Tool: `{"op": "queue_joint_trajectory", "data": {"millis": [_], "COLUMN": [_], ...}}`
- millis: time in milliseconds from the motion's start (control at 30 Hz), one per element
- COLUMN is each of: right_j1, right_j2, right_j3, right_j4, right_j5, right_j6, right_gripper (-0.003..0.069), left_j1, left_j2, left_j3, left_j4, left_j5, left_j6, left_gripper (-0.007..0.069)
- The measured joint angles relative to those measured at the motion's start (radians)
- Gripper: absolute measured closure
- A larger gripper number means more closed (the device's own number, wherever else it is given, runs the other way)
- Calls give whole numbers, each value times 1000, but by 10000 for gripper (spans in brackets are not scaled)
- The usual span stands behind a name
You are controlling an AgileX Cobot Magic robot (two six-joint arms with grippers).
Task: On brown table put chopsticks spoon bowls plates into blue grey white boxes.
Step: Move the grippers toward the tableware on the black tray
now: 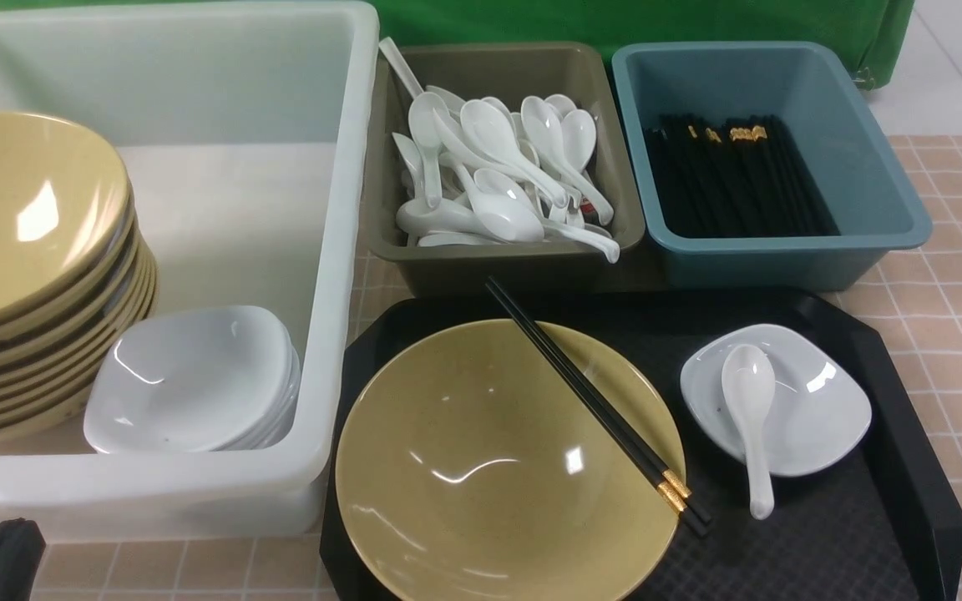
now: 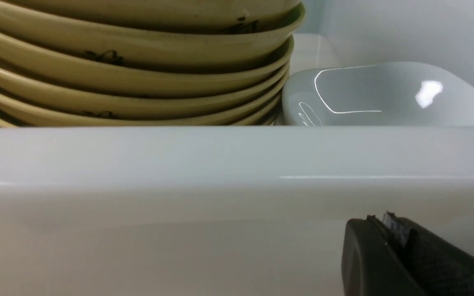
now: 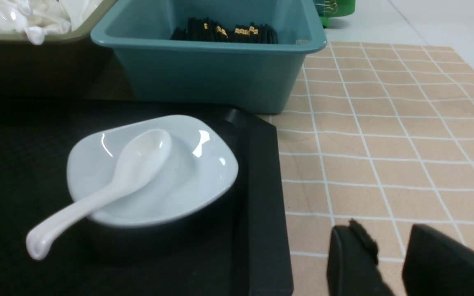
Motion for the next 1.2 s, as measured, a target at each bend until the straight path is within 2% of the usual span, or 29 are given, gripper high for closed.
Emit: {"op": "queue_joint_trajectory", "data": {"millis": [267, 300, 367, 433, 467, 500, 533, 600, 800, 867, 933, 967, 1000, 1067, 1200], "right_j1": [0, 0, 0, 0, 0, 0, 0, 0, 0, 15, 46, 75, 79, 120, 187], "right_j2": [0, 0, 0, 0, 0, 0, 0, 0, 0, 0, 0, 0, 2, 34, 262], "right_j3": [0, 0, 0, 1, 1, 1, 1, 1, 1, -1, -38, -82, -100, -188, -399], "right_j4": [0, 17, 49, 193, 206, 296, 317, 339, 322, 322, 322, 321, 321, 317, 276], "right_j5": [0, -3, -9, -36, -37, -42, -42, -40, -41, -41, -10, 26, 26, 79, 211], "right_j6": [17, 93, 152, 445, 497, 678, 758, 818, 746, 701, 587, 485, 470, 339, 47], "right_gripper": [420, 420, 420, 420, 420, 420, 420, 420, 420, 420, 425, 436, 436, 473, 593], "left_j1": [0, 0, 0, 0, 0, 0, 0, 0, 0, 0, 0, 0, 0, 0, 0], "left_j2": [0, 0, 0, 0, 0, 0, 0, 0, 0, 0, 0, 0, 3, 45, 299], "left_j3": [0, 0, 0, 0, 0, 0, 0, 0, 0, -8, -67, -133, -143, -240, -463], "left_j4": [-37, -130, -209, -486, -508, -689, -767, -853, -910, -895, -844, -803, -788, -715, -507], "left_j5": [-5, -20, -41, -117, -122, -156, -172, -189, -193, -173, -115, -64, -57, 9, 197], "left_j6": [-12, -51, -91, -248, -259, -332, -359, -373, -370, -312, -198, -102, -89, 14, 82], "left_gripper": [623, 623, 623, 623, 623, 623, 623, 623, 623, 623, 623, 623, 623, 623, 623]}}
